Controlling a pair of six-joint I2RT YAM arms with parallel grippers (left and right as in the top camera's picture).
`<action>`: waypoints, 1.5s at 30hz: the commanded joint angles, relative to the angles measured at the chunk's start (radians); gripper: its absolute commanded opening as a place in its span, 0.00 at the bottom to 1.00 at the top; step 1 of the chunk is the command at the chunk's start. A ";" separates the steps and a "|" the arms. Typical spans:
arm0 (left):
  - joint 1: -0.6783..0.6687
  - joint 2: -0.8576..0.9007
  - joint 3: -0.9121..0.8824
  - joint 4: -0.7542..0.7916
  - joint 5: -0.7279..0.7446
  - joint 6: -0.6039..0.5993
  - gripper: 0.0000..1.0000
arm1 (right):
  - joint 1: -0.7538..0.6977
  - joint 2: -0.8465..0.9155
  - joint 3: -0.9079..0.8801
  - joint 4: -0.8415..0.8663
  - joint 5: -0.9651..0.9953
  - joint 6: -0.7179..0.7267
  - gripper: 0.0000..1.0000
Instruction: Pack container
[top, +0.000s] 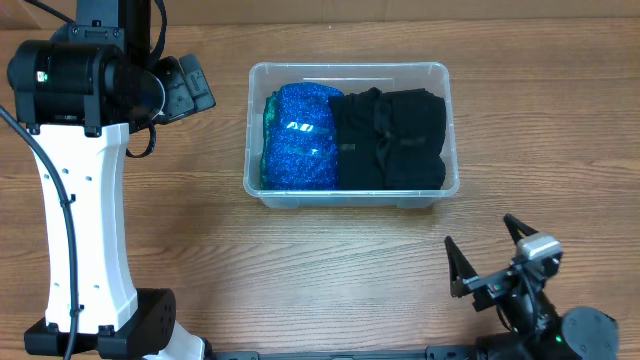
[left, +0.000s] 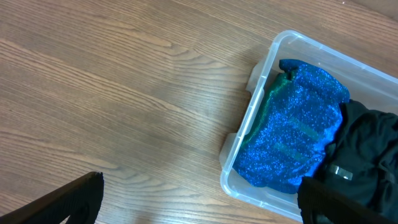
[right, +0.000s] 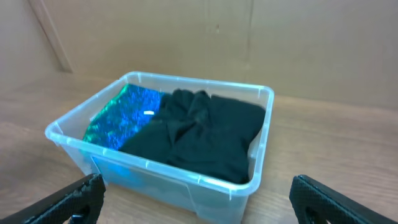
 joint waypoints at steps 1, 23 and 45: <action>0.004 0.000 -0.001 -0.002 -0.012 0.015 1.00 | -0.003 -0.026 -0.077 0.031 -0.013 -0.004 1.00; 0.004 0.000 -0.001 -0.002 -0.012 0.015 1.00 | -0.077 -0.027 -0.294 0.113 0.001 -0.004 1.00; 0.004 0.000 -0.001 -0.002 -0.012 0.015 1.00 | -0.114 -0.039 -0.418 0.252 0.048 -0.004 1.00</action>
